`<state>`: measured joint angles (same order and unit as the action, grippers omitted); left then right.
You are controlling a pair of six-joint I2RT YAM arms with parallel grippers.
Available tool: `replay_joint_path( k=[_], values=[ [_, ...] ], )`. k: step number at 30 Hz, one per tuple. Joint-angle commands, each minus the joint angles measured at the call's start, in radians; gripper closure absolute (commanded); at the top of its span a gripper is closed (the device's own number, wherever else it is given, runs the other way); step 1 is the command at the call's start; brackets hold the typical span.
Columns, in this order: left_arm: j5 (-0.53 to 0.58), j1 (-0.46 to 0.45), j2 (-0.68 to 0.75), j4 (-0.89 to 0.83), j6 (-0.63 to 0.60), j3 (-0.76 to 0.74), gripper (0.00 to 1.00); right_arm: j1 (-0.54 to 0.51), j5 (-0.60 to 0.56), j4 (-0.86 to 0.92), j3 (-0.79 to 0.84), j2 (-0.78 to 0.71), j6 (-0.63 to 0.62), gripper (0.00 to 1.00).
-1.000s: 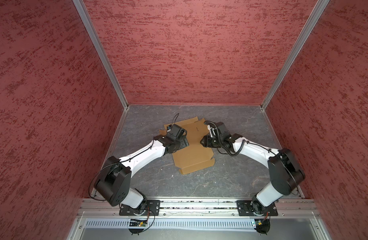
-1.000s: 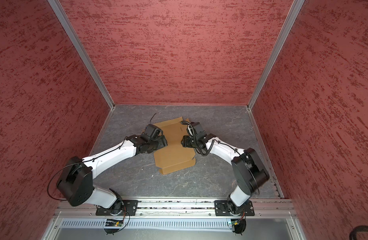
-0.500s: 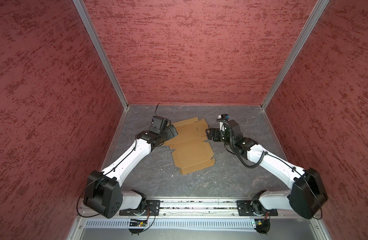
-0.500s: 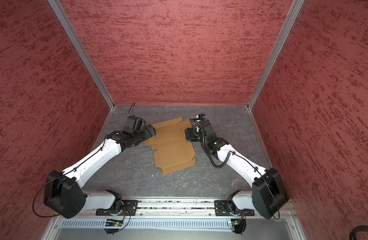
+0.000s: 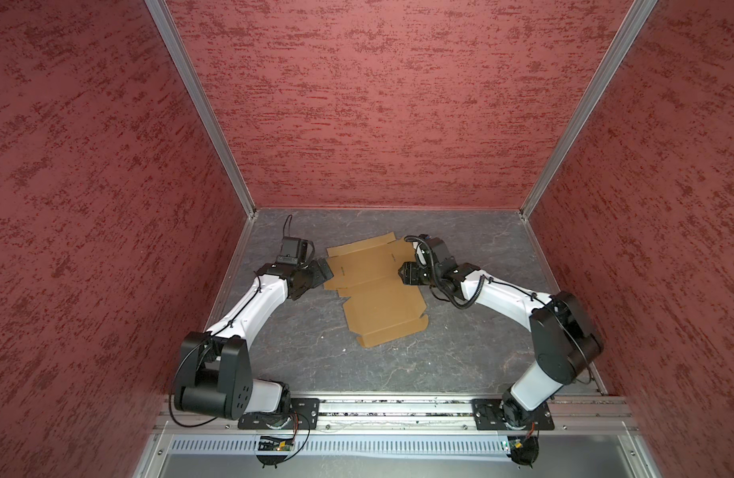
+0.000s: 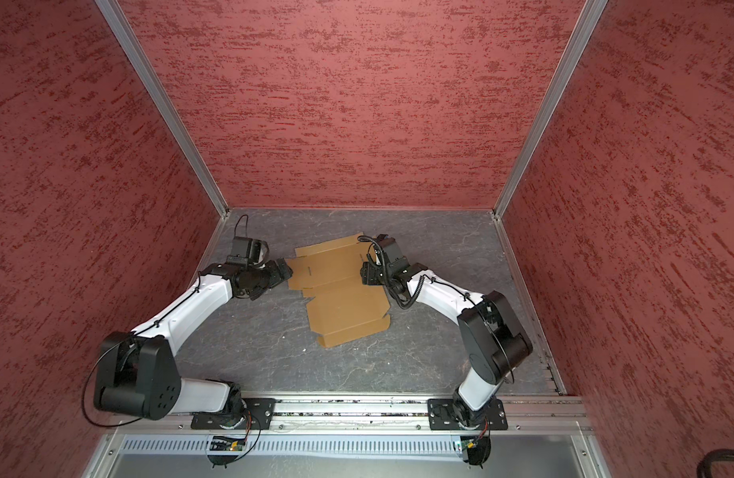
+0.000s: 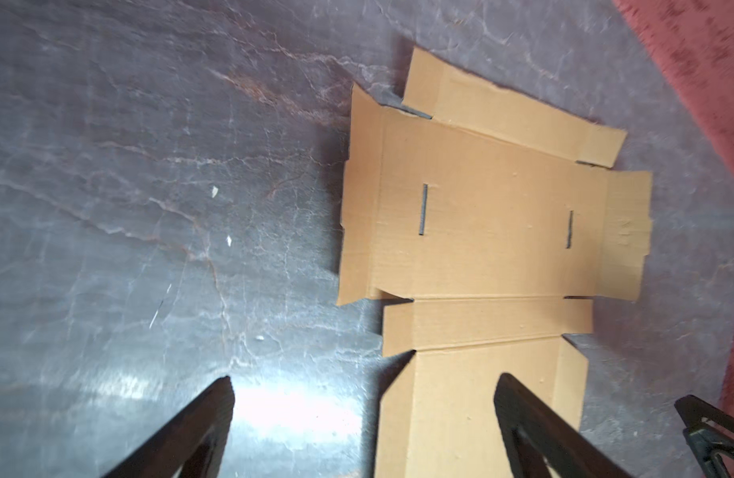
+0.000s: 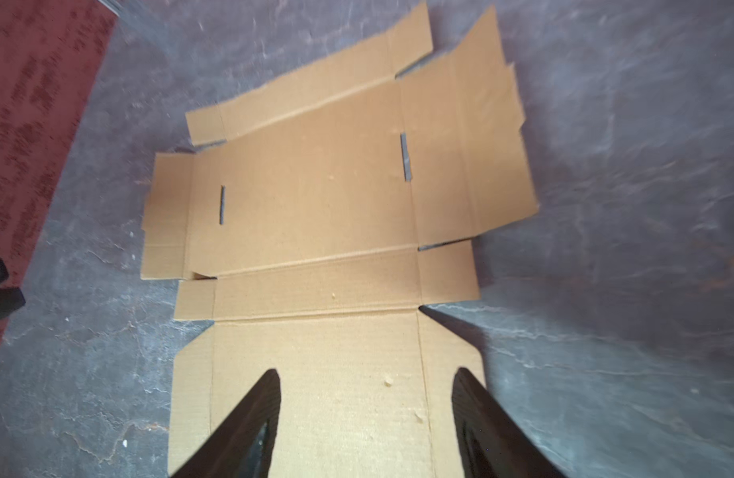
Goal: Fold the paper box
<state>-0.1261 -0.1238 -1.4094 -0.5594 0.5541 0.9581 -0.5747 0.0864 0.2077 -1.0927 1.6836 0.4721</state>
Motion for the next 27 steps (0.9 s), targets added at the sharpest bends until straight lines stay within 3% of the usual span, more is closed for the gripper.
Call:
replay_joint_path(
  k=[1,3,8,11,27],
  values=[
    [-0.072,0.040,-0.047,0.107,-0.090,-0.014,0.02,-0.020,0.015,-0.016,-0.073,0.050,0.036,0.35],
    [-0.119,0.068,-0.104,0.158,-0.112,-0.009,0.05,-0.021,0.025,-0.023,-0.091,0.086,0.045,0.37],
    [-0.220,0.096,-0.249,0.258,-0.138,0.035,0.17,-0.024,0.035,-0.023,-0.116,0.145,0.050,0.55],
    [-0.255,0.096,-0.324,0.303,-0.144,0.073,0.18,-0.024,0.036,-0.025,-0.120,0.169,0.053,0.62],
    [-0.289,0.079,-0.527,0.296,-0.180,0.247,0.40,-0.023,0.049,-0.025,-0.125,0.216,0.068,0.69]
  ],
)
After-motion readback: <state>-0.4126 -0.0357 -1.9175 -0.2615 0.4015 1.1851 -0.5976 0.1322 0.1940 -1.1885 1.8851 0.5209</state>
